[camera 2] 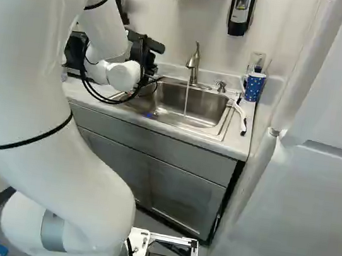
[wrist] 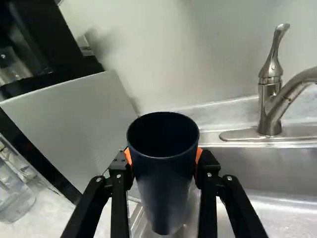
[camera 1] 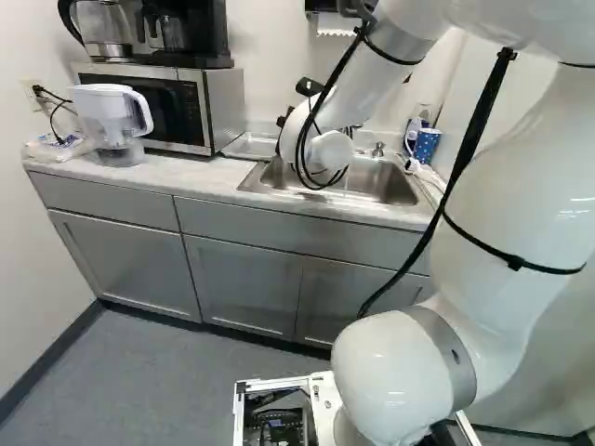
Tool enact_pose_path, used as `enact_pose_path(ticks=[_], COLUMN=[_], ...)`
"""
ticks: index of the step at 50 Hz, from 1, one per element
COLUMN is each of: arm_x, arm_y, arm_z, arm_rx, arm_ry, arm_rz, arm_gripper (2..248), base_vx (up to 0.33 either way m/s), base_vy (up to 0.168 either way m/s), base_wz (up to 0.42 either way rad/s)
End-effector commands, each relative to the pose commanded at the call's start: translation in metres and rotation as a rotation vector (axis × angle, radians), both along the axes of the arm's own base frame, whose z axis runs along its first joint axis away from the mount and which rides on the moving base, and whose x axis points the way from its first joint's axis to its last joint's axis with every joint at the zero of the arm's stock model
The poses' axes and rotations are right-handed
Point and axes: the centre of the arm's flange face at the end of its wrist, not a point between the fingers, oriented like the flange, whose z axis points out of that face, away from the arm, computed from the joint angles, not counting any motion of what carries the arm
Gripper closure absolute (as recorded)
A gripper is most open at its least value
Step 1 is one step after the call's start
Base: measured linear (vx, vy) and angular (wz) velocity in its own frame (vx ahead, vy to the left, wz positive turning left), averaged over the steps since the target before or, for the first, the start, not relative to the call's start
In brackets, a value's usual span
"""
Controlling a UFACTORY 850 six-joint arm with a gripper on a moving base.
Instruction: Rinse the cup and place it in the tray
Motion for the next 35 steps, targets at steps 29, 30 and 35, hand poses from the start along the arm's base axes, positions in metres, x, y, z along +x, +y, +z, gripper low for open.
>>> enact_pose_path(ticks=[29,30,35], arm_x=[0.0000,0.0000,0.0001], arm_y=[0.0000,0.0000,0.0000], arm_z=[0.0000,0.0000,0.0000], arm_rx=[-0.218,-0.218,-0.218], arm_ry=[-0.031,-0.031,-0.031], arm_rz=[0.016,0.016,0.016], arm_gripper=[124,124,124], base_vx=[0.000,0.000,0.000], base_vy=[0.000,0.000,0.000], base_wz=[0.000,0.000,0.000])
